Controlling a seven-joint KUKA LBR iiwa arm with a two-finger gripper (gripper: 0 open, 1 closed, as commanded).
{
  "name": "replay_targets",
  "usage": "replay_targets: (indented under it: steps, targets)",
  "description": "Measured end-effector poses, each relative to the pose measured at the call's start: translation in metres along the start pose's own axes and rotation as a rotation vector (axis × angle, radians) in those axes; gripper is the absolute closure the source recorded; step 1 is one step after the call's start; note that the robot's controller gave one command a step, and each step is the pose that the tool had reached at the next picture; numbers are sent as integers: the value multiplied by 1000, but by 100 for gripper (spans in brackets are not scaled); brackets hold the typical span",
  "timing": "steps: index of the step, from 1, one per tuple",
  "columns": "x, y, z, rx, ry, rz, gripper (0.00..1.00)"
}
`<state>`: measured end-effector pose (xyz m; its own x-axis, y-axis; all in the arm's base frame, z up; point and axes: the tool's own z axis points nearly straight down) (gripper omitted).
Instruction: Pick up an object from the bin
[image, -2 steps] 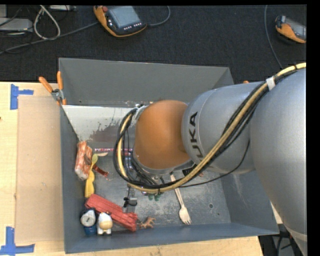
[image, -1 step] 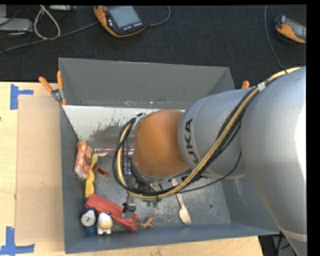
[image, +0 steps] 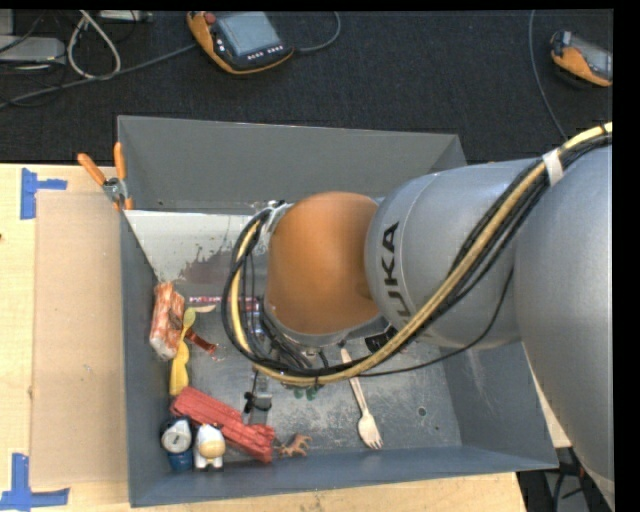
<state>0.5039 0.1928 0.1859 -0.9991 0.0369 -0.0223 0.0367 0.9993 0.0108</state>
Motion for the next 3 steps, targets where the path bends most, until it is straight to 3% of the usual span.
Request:
replay_targets:
  steps: [1, 2, 3]
  targets:
    - [8, 1, 29, 2, 6, 1, 0]
    - [29, -11, 112, -1, -3, -177, 100]
    - [29, -11, 112, -1, -5, -176, 100]
